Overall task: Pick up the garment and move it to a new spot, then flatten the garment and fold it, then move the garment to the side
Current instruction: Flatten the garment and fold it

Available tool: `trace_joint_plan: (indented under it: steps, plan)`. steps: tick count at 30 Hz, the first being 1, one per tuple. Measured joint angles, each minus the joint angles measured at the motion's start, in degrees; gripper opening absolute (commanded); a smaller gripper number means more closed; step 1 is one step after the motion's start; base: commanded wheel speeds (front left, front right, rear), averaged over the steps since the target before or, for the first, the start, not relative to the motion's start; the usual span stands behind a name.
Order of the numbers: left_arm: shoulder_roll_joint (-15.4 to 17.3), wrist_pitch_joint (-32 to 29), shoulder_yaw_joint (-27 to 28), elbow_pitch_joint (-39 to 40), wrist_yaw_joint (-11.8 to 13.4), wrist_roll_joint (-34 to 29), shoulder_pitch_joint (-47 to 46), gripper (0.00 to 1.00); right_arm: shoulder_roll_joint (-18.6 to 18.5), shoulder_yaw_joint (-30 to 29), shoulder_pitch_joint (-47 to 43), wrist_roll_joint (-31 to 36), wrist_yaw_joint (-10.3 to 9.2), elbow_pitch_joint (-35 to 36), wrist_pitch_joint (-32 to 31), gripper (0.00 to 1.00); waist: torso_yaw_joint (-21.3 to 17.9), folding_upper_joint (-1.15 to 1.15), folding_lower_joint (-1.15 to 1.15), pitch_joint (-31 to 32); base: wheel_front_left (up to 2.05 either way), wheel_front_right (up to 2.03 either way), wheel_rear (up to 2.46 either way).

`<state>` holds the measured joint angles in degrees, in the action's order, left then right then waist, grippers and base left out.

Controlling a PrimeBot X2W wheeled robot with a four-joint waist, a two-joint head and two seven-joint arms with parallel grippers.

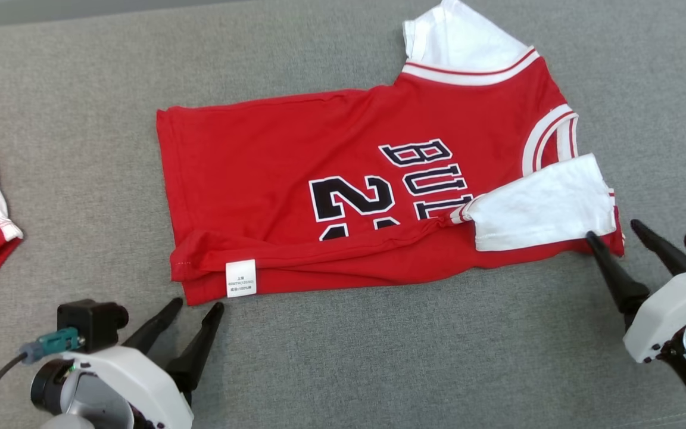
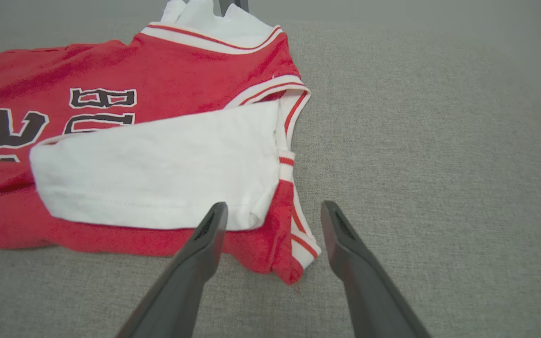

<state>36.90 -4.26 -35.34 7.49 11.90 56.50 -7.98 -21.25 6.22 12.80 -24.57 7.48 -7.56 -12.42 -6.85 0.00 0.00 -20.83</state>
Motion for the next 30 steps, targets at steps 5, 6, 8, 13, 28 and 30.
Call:
trace_joint_plan:
  steps: [5,6,8,13,28,30]
  plan:
    - [-0.5,-0.4,0.1,-0.6,-0.3,-0.2,-2.4,1.00,1.4,0.2,-0.2,0.9,0.01,0.1,-1.7,1.00,-0.1,0.00,0.00,-2.2,0.00,0.00,0.00]
    - [-0.6,-0.5,0.1,-0.8,-0.3,-0.2,-2.6,1.00,1.6,0.1,-0.2,0.9,0.00,0.0,-1.7,1.00,-0.1,0.00,0.00,-2.6,0.00,0.00,0.00]
    - [-0.7,-0.6,0.1,-1.1,-0.7,-0.2,-3.2,1.00,1.9,-0.1,-0.2,1.2,0.01,-0.1,-1.7,1.00,-0.2,0.00,0.00,-3.0,0.00,0.00,0.00]
    - [-0.9,-0.7,0.0,-2.0,-1.2,-0.2,-3.7,1.00,2.0,-0.8,-0.2,1.5,0.01,-0.6,-1.7,1.00,-0.4,0.00,0.00,-3.5,0.00,0.00,0.00]
    - [-2.2,-1.3,-1.0,-3.2,-2.5,-0.2,-6.7,0.46,2.1,-0.1,2.1,1.8,0.00,-1.6,-6.2,1.00,0.2,0.00,0.00,-5.5,0.00,0.00,0.00]
    - [-2.2,-1.3,-1.1,-3.3,-3.0,-0.5,-7.1,0.00,2.1,0.9,2.4,0.6,-0.09,-1.5,-6.9,0.42,0.4,0.00,0.00,-5.9,0.00,0.00,0.00]
